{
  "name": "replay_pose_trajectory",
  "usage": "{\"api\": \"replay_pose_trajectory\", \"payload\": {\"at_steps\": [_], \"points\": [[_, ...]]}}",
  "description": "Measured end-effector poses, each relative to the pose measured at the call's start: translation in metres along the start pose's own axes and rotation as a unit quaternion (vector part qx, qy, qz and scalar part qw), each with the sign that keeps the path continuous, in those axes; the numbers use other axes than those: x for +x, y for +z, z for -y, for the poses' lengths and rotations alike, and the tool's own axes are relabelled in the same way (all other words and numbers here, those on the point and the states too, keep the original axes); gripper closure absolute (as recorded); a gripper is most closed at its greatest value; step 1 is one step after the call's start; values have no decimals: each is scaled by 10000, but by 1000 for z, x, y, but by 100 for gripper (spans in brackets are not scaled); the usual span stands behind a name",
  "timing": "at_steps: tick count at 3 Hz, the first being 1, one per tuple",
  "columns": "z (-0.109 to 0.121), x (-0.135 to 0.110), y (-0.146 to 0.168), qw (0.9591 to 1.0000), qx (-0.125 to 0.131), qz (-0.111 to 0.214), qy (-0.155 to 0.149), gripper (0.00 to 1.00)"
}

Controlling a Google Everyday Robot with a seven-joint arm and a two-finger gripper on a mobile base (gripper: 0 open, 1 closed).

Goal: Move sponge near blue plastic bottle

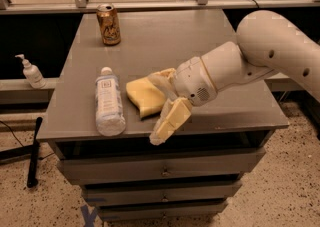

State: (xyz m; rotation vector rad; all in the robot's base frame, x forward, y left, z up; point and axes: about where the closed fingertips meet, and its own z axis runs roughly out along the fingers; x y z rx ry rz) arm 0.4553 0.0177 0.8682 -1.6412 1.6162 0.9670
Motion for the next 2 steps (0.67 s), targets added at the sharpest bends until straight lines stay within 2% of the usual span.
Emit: {"api": "replay_pose_trajectory", "payload": {"at_steps": [1,2], "points": [[28,7,-39,9987,478,-145,-94,0],[68,16,-108,9922,1193,-298,-183,0]]}}
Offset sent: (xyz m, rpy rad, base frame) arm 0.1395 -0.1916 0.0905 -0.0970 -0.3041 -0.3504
